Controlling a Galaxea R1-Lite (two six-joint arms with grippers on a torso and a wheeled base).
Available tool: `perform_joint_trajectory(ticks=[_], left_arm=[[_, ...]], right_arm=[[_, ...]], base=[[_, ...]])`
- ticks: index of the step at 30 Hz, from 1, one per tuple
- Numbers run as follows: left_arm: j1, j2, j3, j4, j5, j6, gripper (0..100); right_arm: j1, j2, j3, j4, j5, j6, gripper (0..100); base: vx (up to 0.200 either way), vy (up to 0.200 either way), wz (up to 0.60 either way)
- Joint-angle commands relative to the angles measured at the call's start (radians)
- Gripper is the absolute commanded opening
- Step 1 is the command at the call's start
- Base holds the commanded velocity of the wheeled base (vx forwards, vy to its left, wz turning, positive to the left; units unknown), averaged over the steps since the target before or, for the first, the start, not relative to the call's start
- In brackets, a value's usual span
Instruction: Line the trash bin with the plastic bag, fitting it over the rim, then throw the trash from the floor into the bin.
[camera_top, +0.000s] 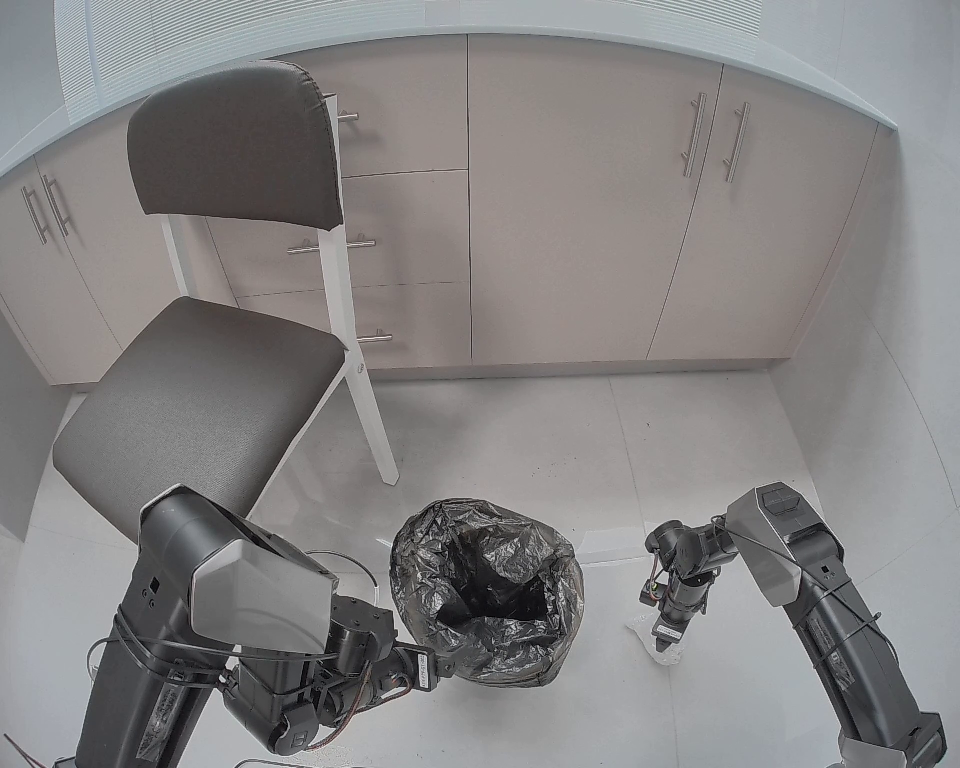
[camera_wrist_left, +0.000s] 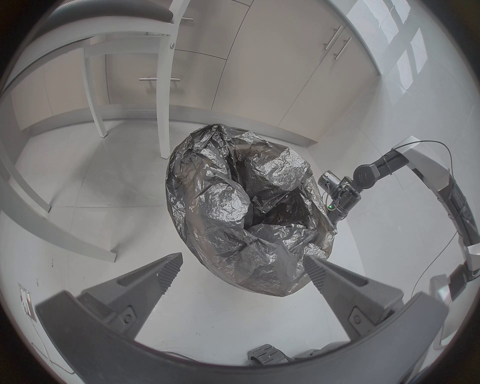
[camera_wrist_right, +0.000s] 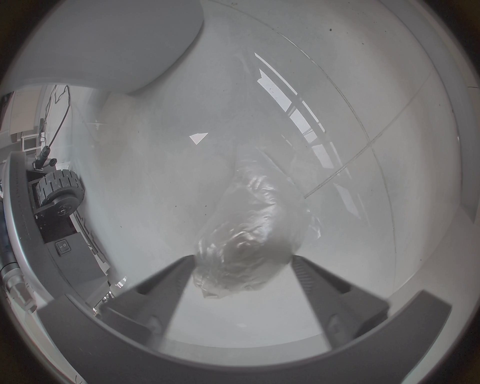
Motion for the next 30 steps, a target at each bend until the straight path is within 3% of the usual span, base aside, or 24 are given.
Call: perform_joint_trajectory(ticks=[1,15,21,30], left_arm=[[0.0,0.001,0.0,-0.001,0.001,-0.002,100],[0.0,0.001,0.0,-0.001,0.001,0.0,100],[0.0,-0.001,0.002,-0.002,0.001,-0.002,100],[0.0,-0.001,0.005,-0.001,0.001,-0.002,100]], right_arm=[[0.0,0.0,0.0,0.01,0.0,-0.003,0],[0.0,0.0,0.0,0.02,0.0,0.007,0],[0.013,0.0,0.0,-0.141,-0.011,0.088,0],[0.075,0.0,0.0,-0.143,-0.041,0.137,0]], base=[[0.0,0.0,0.0],[0.0,0.0,0.0],[0.0,0.0,0.0],[0.0,0.0,0.0]])
